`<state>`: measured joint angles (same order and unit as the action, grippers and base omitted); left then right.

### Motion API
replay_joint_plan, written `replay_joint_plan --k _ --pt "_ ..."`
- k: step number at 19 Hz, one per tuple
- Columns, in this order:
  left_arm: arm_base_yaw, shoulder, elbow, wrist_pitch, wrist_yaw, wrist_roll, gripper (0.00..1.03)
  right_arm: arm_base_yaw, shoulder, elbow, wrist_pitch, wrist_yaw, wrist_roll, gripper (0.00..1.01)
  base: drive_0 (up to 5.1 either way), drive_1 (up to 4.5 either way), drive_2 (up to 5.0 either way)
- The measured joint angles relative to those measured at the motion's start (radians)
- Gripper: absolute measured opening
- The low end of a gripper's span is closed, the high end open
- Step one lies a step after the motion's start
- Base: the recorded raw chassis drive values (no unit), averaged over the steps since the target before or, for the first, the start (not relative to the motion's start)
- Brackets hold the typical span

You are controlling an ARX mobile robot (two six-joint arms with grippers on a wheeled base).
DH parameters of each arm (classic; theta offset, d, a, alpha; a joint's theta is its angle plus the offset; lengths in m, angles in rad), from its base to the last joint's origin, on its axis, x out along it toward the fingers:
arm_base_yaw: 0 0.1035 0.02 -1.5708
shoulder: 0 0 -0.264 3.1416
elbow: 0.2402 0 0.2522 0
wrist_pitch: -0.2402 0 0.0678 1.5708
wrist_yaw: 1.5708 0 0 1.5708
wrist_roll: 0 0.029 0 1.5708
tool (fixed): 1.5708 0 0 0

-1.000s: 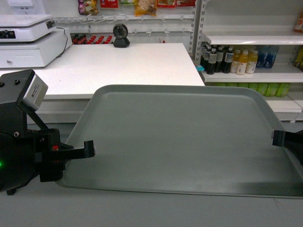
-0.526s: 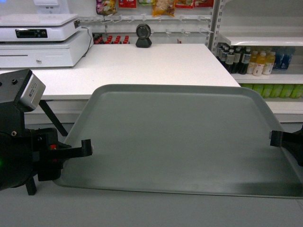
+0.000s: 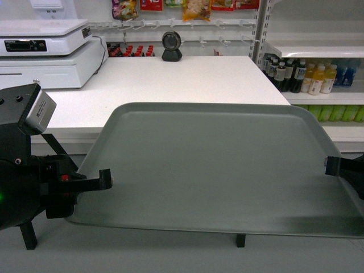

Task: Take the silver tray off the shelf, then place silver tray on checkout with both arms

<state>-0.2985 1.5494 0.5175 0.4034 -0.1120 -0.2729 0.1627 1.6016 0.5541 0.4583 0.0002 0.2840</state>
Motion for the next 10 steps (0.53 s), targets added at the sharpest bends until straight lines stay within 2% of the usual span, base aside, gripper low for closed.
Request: replay_joint_plan --k 10 --pt "0.000 0.000 0.000 -0.002 0.002 0.000 0.02 0.000 0.000 0.000 -0.005 -0.001 0.000 0.02 0.1 4.29 -4.0"
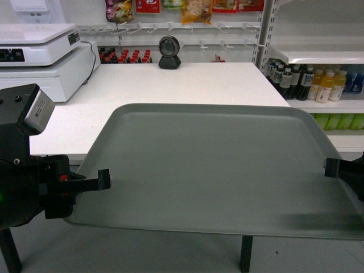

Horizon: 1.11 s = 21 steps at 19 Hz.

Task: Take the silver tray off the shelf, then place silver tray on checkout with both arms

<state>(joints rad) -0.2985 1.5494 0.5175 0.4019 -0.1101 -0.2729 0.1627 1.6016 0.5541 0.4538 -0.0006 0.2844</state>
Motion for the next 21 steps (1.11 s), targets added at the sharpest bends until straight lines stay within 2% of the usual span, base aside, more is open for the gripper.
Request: replay_joint_plan --k 21 --pt "0.000 0.000 0.000 0.003 0.000 0.000 0.02 0.000 0.000 0.000 0.003 0.000 0.000 0.02 0.0 4.17 -4.1"
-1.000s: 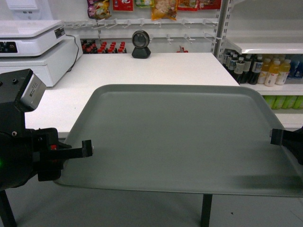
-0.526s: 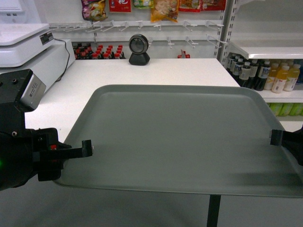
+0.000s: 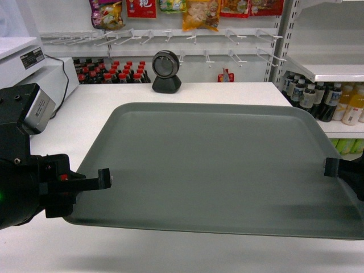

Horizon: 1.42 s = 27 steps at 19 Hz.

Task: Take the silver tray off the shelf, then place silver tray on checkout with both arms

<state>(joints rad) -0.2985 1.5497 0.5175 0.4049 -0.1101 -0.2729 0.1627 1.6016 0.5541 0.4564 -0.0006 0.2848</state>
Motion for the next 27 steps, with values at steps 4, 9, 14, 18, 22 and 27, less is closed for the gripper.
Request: replay_joint_plan --k 4,9,14,18,22,27 --pt "0.000 0.000 0.000 -0.001 -0.001 0.000 0.02 0.000 0.000 0.000 0.001 0.000 0.000 0.02 -0.1 4.10 -4.3" --pt "-0.020 0.012 0.041 -0.103 -0.073 -0.031 0.03 0.000 0.000 0.002 0.005 -0.011 0.000 0.02 -0.1 4.23 -4.4" --pt "0.058 0.222 0.177 -0.087 -0.114 -0.135 0.03 -0.011 0.231 0.177 0.121 -0.177 -0.117 0.02 0.0 0.85 -0.9" --pt "0.131 0.394 0.248 0.017 -0.064 -0.077 0.03 0.022 0.453 0.350 0.168 -0.180 -0.109 0.02 0.0 0.00 0.0" --pt "0.148 0.511 0.296 0.042 -0.065 0.001 0.03 0.047 0.594 0.443 0.103 -0.142 -0.077 0.02 0.0 0.00 0.0" --pt "0.097 0.292 0.154 0.471 -0.157 0.055 0.60 -0.001 0.472 0.291 0.502 0.002 -0.142 0.57 0.0 0.00 0.0"
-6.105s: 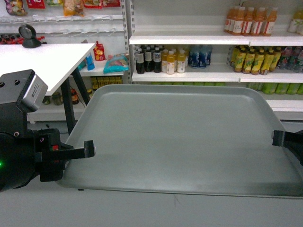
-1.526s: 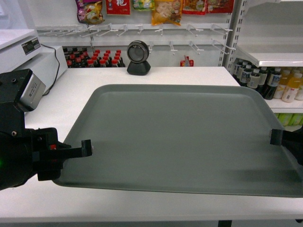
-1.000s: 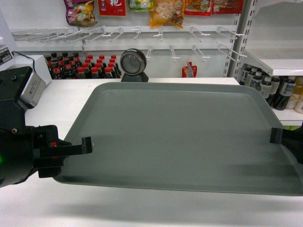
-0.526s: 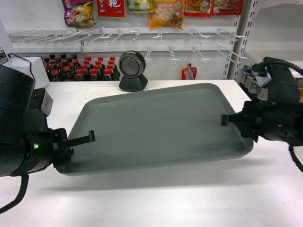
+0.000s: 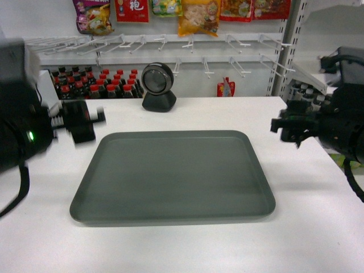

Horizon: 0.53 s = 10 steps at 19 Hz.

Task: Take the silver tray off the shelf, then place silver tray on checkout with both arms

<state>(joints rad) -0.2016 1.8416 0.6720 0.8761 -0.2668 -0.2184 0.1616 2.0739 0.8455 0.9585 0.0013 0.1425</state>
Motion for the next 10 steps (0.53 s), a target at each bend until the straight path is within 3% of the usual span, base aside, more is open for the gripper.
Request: replay_joint_plan --k 1,2,4,10 --pt "0.008 -0.025 -0.050 0.164 0.064 0.069 0.51 -0.005 -0.016 -0.086 0.170 0.096 -0.054 0.46 0.0 0.00 0.0" --pt "0.035 -0.041 -0.202 0.339 0.105 0.148 0.35 -0.021 -0.062 -0.253 0.295 0.127 -0.098 0.29 0.0 0.00 0.0" --pt "0.081 -0.218 -0.351 0.418 0.137 0.193 0.02 -0.059 -0.271 -0.428 0.336 0.109 -0.125 0.02 0.0 0.00 0.0" --pt "0.096 -0.328 -0.439 0.393 0.169 0.201 0.01 -0.072 -0.376 -0.543 0.326 0.087 -0.130 0.02 0.0 0.00 0.0"
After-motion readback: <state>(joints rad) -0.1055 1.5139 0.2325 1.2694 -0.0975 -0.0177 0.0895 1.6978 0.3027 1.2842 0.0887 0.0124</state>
